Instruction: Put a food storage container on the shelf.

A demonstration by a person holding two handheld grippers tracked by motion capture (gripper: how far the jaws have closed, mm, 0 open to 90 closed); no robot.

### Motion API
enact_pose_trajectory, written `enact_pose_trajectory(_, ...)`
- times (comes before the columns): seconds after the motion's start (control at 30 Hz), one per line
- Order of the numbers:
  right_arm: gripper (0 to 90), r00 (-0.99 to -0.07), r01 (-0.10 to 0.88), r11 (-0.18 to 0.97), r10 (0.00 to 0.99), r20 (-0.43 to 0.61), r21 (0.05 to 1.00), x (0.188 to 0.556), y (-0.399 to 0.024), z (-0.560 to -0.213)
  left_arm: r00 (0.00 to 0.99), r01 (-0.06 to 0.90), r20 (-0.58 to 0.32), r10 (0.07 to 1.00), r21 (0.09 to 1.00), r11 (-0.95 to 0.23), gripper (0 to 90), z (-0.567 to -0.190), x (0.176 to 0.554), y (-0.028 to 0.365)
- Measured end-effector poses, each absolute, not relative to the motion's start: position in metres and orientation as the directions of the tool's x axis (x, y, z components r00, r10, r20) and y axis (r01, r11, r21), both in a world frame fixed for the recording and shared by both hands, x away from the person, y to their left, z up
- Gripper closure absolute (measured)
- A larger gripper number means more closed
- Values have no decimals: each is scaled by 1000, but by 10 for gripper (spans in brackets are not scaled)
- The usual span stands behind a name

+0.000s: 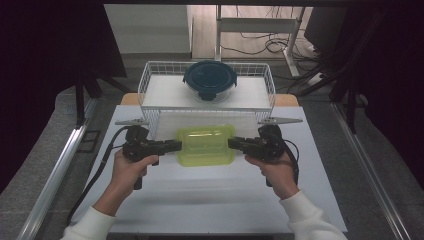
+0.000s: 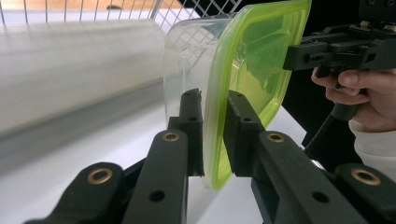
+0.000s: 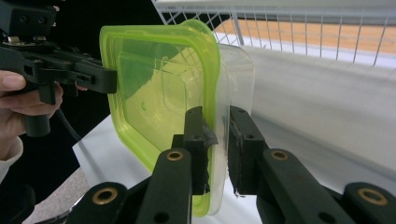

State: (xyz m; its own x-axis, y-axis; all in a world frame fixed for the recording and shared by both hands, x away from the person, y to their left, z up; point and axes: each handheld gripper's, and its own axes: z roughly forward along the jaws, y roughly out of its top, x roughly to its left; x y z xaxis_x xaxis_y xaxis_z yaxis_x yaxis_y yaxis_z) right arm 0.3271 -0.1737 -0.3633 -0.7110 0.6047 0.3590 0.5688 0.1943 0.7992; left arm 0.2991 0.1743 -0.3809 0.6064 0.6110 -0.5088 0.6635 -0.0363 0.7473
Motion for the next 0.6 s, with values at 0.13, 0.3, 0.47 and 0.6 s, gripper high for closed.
enact_pose_trajectory(0.13,785,-719,551,190,603,347,812,332,-174,-350,612,652,-503,610,758,-30,789,-368,305,174)
enact_pose_trajectory(0.3,784,-723,538,189,605,335,821,339,-174,-336,616,641,-501,608,767,-17,792,-355,314,175)
enact_pose_trajectory(0.47,785,-723,537,180,602,340,825,348,-175,-326,622,635,-497,605,773,-17,791,-345,322,174)
enact_pose_trajectory(0.6,784,-724,531,180,604,333,828,352,-174,-319,624,632,-493,606,775,-19,791,-339,328,175)
